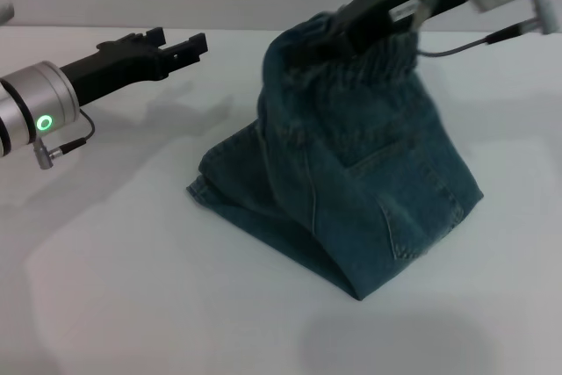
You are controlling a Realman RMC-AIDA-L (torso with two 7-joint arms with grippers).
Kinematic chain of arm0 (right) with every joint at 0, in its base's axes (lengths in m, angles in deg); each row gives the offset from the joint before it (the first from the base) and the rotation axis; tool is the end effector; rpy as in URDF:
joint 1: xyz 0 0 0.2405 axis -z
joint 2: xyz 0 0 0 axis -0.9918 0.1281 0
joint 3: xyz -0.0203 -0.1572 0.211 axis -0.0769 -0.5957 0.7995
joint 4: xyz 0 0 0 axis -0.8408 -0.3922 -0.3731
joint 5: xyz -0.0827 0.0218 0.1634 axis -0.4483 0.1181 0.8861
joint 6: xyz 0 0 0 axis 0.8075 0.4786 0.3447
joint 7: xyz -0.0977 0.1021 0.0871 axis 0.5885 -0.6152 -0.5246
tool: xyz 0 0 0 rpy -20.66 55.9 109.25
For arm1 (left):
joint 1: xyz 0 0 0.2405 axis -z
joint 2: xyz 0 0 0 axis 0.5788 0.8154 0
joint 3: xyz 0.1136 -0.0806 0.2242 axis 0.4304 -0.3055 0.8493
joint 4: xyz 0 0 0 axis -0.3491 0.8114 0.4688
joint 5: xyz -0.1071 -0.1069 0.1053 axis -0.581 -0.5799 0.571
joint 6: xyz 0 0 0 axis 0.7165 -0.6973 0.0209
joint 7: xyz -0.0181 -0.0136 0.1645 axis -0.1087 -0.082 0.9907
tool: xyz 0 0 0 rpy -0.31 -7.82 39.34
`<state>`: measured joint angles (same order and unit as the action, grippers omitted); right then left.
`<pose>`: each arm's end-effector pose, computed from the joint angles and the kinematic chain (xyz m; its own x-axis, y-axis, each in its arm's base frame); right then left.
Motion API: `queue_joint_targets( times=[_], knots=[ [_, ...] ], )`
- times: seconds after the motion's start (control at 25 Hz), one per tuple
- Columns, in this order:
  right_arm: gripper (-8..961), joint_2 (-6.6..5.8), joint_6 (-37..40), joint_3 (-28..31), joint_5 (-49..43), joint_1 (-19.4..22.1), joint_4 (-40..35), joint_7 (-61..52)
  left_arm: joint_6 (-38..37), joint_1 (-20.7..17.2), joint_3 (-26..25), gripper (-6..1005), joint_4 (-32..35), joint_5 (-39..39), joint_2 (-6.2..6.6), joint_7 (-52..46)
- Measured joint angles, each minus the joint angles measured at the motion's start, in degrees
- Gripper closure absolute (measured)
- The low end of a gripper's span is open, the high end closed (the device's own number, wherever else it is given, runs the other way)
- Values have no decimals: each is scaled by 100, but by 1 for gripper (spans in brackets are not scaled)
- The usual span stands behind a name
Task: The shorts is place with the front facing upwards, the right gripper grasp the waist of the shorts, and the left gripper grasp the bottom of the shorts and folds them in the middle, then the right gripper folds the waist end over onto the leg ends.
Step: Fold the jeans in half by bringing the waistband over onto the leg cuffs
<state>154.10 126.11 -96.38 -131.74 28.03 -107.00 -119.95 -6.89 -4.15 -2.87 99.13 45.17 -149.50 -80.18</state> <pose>0.0799 0.3961 -0.0112 0.8759 -0.4519 -0.1689 -0.4709 -0.8769 -0.0963 -0.2461 0.4013 -0.0112 0.5732 0.3950 0.7179 0.7731 -0.5511 -0.3141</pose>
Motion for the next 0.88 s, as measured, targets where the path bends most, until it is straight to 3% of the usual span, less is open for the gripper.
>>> queue_joint_targets(
  times=[0.2, 0.52, 0.88],
  knots=[
    [937, 98, -395, -276, -15, -109, 370, 192, 68, -40, -11, 172, -53, -33, -10, 124],
    [936, 137, -887, -571, -22, -449, 1346, 176, 142, -92, -20, 172, -52, -43, -12, 144],
    [597, 168, -1074, -824, 45, -432, 1395, 285, 160, -100, -75, 172, -104, -96, -21, 301]
  ],
)
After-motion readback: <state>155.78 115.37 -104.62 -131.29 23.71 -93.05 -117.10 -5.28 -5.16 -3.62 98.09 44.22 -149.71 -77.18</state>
